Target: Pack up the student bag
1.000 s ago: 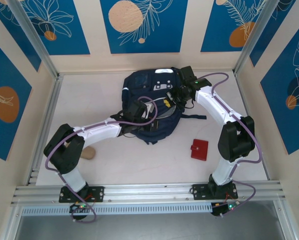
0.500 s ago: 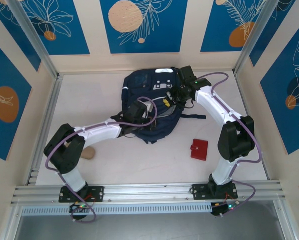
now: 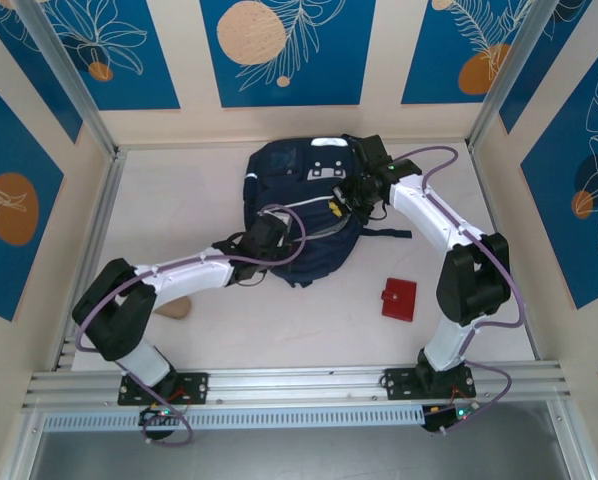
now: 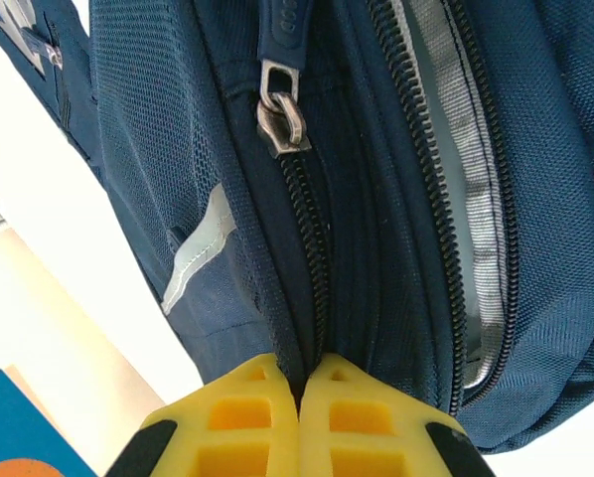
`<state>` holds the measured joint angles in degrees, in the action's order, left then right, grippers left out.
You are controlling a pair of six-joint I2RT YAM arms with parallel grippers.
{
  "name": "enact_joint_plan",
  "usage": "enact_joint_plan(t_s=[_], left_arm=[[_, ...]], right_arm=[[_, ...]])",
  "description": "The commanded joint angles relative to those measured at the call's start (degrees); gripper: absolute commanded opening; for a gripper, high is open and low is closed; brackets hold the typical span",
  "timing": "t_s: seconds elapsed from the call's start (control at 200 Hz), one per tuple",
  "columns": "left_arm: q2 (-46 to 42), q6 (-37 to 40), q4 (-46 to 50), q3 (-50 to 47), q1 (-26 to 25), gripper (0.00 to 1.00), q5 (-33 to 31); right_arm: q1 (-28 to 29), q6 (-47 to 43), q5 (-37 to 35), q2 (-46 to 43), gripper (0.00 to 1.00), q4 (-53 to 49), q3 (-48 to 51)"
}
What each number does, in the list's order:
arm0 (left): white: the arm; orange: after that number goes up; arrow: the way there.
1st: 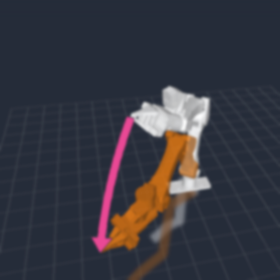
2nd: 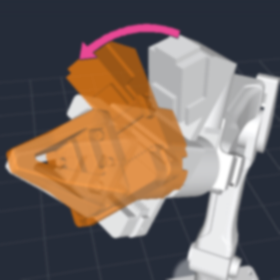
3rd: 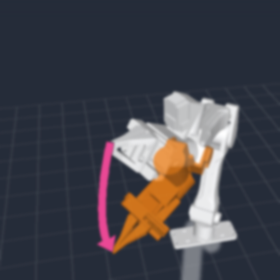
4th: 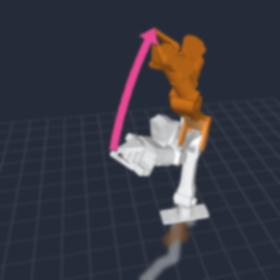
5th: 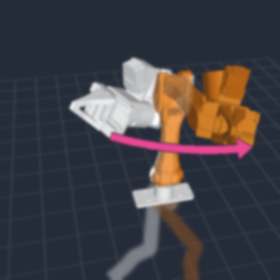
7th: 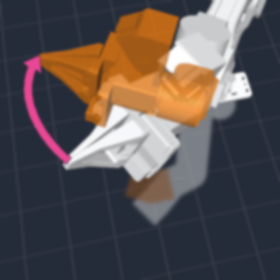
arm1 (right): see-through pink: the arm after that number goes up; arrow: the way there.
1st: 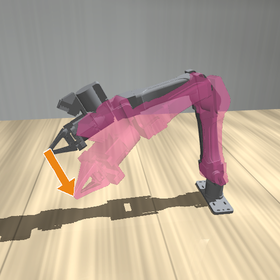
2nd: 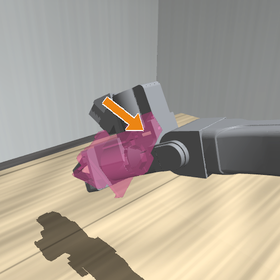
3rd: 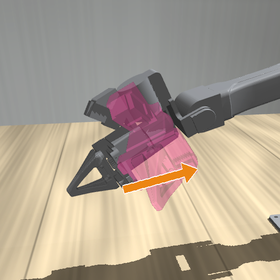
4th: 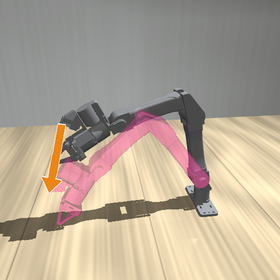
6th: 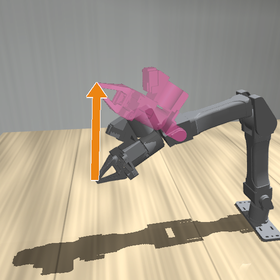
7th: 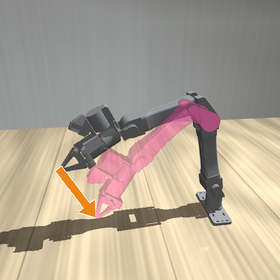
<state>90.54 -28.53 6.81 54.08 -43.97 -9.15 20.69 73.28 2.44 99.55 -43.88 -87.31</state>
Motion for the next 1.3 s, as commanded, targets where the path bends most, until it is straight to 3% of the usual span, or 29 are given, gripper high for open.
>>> enact_joint_plan(t_s=[0.0, 0.285, 0.72, 0.91, 1.05, 1.295], left_arm=[[-1.94, 2.09, 6.21, -0.83, 1.86, 0.0, -6.77], [-0.72, 5.94, 13.18, 2.06, 7.76, 0.0, -8.36], [6.04, 15.92, 12.71, 8.45, 14.71, 0.0, -3.56], [6.12, 20.71, 10.44, 8.99, 16.52, 0.0, 9.9], [4.61, 16.21, 9.67, 6.95, 16.53, 0.26, 22.8], [1.74, 11.48, 4.31, 1.56, 15.29, 0.38, 30.36]], right_arm=[[-0.43, -1.35, -4.87, -3.72, 0.0, -0.33, 0.18], [-1.04, -3.07, -6.86, -4.52, 0.0, -1.73, 1.15], [-1.82, -5.31, -9.47, -4.37, 0.0, -2.97, 2.47], [-2.21, -6.34, -8.1, -4.29, 0.0, -2.45, 3.01], [-2.19, -7.4, -6.04, -4.54, 0.0, -1.48, 2.34], [-2.17, -7.8, -5.35, -4.45, 0.0, -1.54, 1.44]])
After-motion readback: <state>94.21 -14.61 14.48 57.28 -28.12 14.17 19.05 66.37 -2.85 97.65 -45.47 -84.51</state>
